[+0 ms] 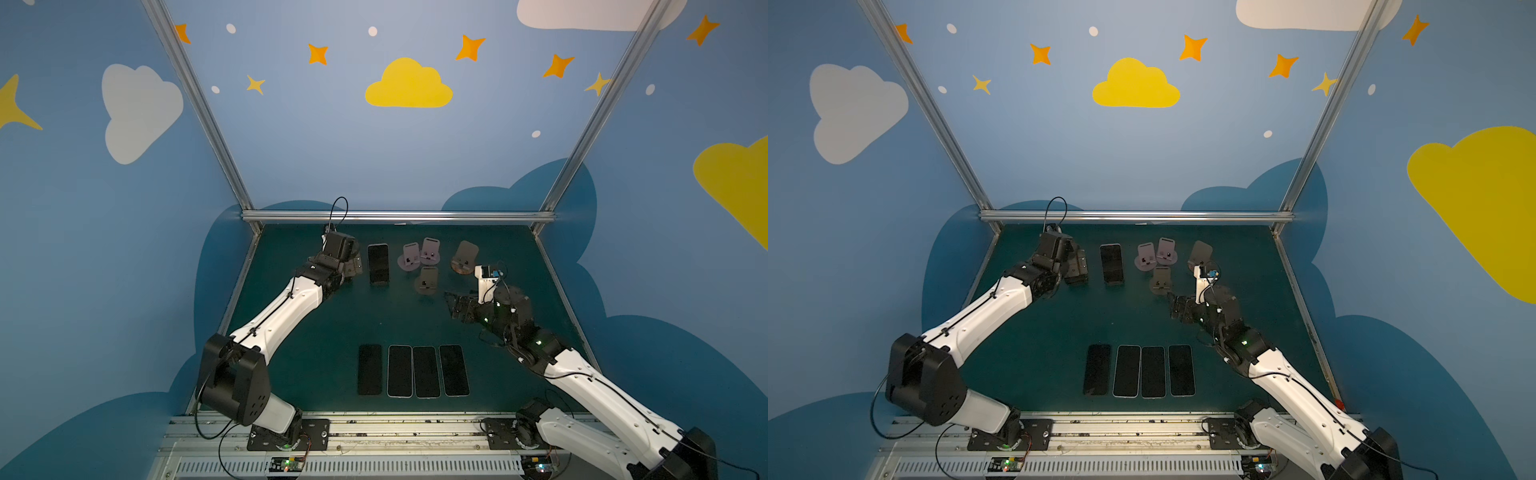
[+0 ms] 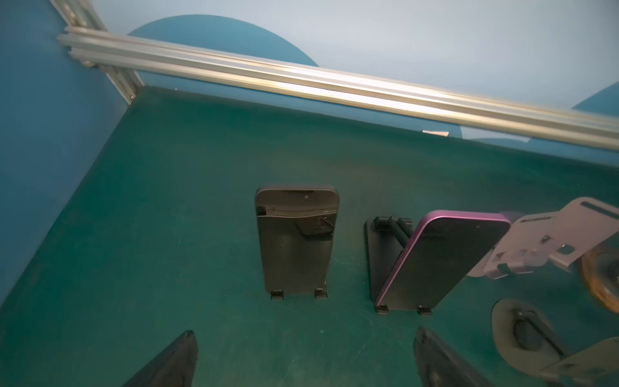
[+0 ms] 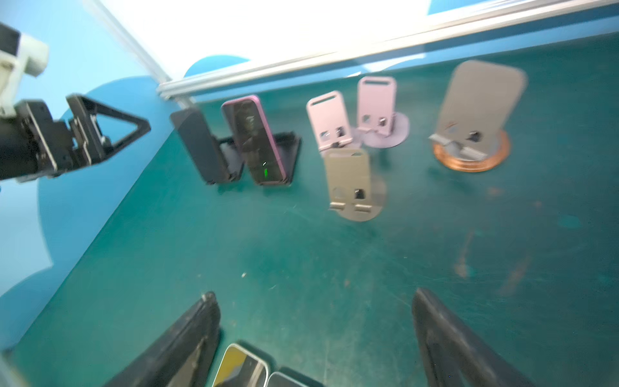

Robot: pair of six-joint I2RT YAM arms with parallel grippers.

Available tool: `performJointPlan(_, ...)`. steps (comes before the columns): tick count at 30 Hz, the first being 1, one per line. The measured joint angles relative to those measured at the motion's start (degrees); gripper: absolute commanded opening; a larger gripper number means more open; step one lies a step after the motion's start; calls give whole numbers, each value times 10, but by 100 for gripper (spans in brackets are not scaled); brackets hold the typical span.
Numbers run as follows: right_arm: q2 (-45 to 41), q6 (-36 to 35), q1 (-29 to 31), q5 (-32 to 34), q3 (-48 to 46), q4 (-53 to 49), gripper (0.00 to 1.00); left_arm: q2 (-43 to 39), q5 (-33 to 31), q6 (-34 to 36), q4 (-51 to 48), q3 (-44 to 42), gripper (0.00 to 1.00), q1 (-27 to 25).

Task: Remove the phone from the phone stand
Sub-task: 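Draw the right gripper back while the left gripper reaches to the dark phone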

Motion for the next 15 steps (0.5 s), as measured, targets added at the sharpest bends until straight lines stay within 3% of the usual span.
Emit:
performJointPlan(6, -57, 12, 0, 40, -88, 60, 90, -4, 37, 27, -24, 20, 100, 13)
performJointPlan(15, -10, 29, 0, 70, -102, 68, 90, 85, 90, 19, -30, 33, 100, 67)
